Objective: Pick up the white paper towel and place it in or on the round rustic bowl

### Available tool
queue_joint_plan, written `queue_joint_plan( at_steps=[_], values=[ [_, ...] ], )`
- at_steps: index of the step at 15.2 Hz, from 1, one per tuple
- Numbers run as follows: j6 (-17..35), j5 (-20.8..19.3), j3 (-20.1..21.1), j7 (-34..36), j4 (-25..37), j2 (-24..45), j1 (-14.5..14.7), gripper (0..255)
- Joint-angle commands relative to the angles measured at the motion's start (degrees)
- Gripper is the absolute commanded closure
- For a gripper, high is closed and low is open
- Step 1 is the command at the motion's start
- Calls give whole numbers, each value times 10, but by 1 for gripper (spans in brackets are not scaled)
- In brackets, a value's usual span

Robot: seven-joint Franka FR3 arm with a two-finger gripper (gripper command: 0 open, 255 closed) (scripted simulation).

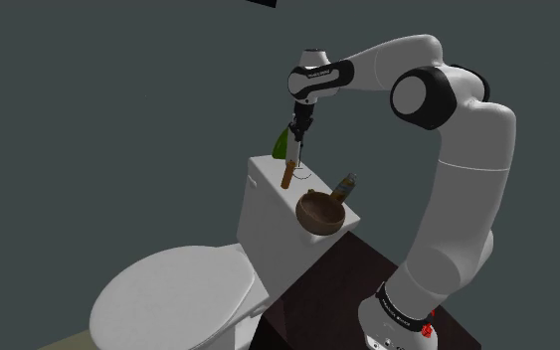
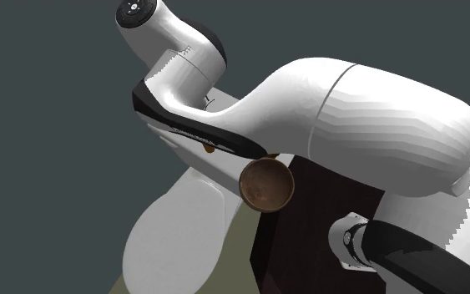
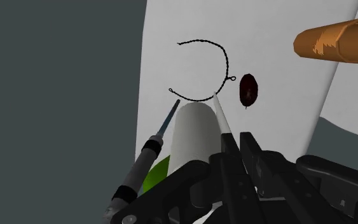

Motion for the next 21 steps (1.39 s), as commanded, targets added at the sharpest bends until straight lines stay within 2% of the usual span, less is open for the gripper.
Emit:
queue_joint_plan(
  at_steps=[1,4,21],
  values=[
    [0,0,0,0,0,0,0,255],
    [0,0,0,0,0,0,0,255],
    [-120,0,-2,-11,96,-24,0,255]
  ],
)
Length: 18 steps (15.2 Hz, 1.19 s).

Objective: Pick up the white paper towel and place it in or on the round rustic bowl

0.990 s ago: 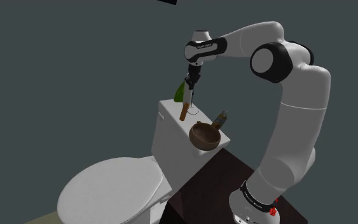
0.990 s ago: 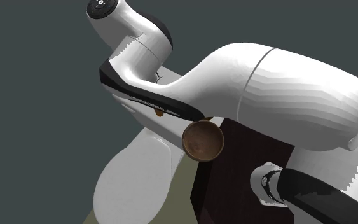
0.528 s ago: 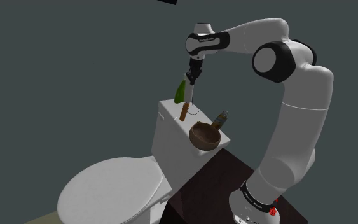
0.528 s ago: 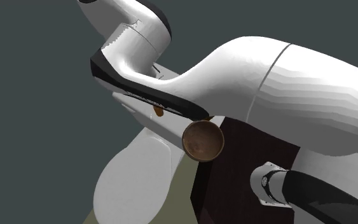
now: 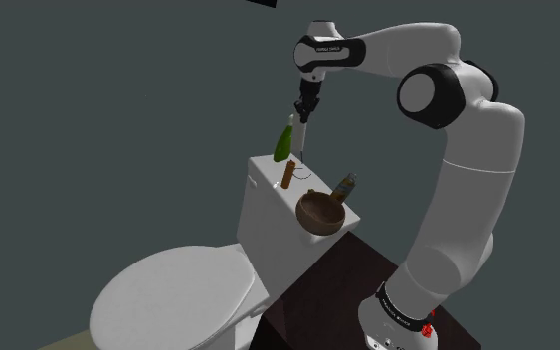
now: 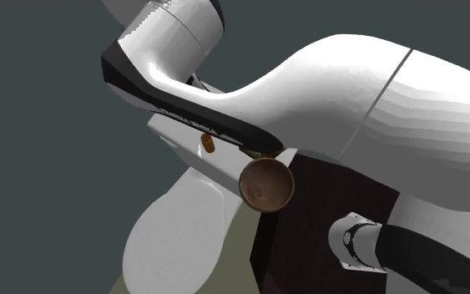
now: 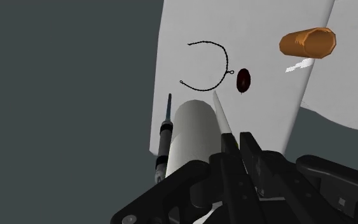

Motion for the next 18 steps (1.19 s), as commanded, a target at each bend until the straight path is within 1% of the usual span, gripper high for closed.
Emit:
queue_joint_plan(
  at_steps=[1,16,18],
  values=[
    [-14,0,0,-1,14,-1,0,255],
    [-132,4,-1,-15,147,14,-4,255],
    [-116,-6,0,-4,73,-43,7,255]
  ],
)
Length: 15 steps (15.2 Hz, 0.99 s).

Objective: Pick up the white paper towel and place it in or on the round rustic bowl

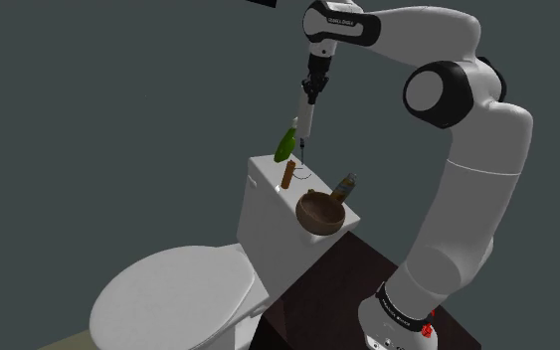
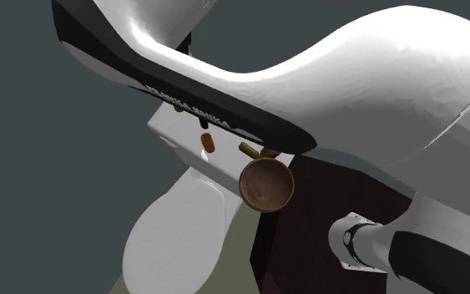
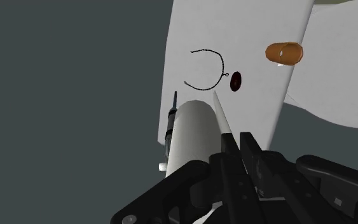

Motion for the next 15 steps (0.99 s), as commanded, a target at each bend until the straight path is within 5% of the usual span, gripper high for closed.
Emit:
queue_joint_plan(
  at_steps=[1,15],
  values=[
    [5,-9,1,10,-54,-48,10,255],
    [-14,-55,43,90,-361,-367,46,255]
  ],
)
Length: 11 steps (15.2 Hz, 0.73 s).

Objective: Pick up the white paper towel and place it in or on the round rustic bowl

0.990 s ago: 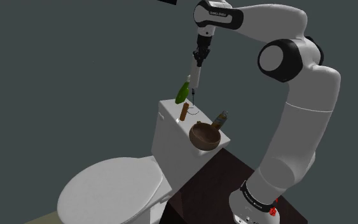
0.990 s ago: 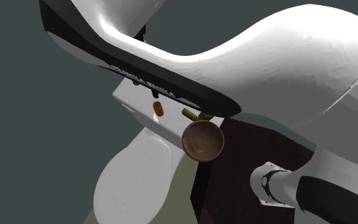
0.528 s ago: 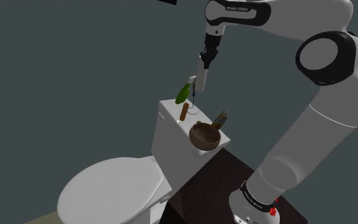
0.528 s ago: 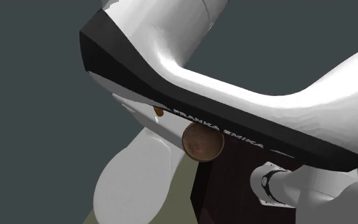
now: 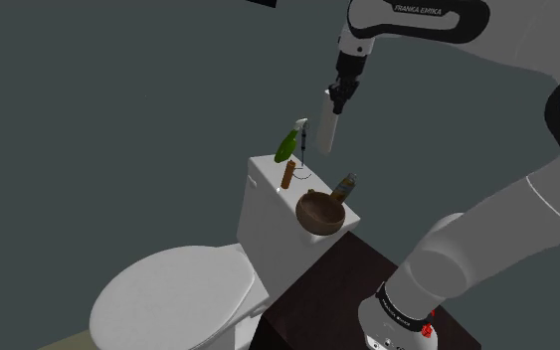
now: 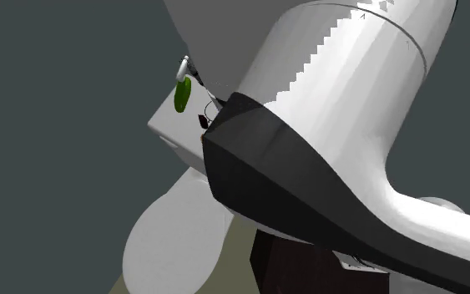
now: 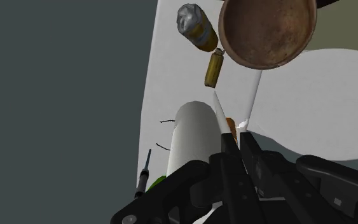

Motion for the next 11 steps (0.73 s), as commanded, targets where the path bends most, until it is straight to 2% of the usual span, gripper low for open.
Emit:
queue_joint_plan(
  at_steps=[1,11],
  values=[
    [-16,-2,9,11,-31,-44,3,255],
    [-115,15,61,59,-137,-241,15,255]
  ],
)
